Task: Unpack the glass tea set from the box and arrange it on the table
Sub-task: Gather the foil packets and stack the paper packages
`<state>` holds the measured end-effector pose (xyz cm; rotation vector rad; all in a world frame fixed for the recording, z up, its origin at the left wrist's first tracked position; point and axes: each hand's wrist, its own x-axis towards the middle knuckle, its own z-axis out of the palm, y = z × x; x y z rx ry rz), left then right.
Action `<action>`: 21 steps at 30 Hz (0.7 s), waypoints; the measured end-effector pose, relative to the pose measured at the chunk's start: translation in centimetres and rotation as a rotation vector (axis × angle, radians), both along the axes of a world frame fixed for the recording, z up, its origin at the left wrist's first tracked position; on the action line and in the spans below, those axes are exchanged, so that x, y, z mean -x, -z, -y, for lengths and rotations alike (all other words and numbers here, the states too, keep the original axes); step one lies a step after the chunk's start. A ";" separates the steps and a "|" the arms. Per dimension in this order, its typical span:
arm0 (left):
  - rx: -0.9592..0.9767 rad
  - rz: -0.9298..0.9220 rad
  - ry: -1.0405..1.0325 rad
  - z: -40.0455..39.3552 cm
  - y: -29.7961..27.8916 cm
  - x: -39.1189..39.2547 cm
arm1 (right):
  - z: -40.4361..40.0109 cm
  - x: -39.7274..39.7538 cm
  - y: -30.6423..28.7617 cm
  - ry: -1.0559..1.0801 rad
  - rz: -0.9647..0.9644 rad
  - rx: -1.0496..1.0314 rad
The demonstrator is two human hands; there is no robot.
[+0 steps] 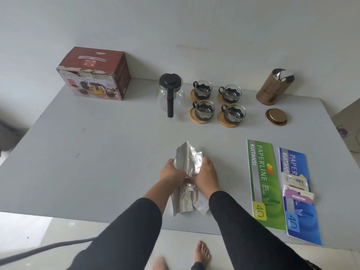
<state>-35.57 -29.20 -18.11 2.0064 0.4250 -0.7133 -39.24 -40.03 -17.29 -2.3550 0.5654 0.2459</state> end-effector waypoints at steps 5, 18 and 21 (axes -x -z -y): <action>0.188 -0.050 -0.052 -1.0 0.5 0.0 | 0.2 0.4 -0.4 0.035 0.000 -0.179; 0.540 -0.076 -0.050 -2.9 -0.2 3.0 | 1.1 1.8 -1.8 -0.052 -0.068 -0.246; 0.561 -0.084 -0.016 -2.7 -0.5 3.7 | 1.3 2.8 -2.4 -0.050 -0.083 -0.223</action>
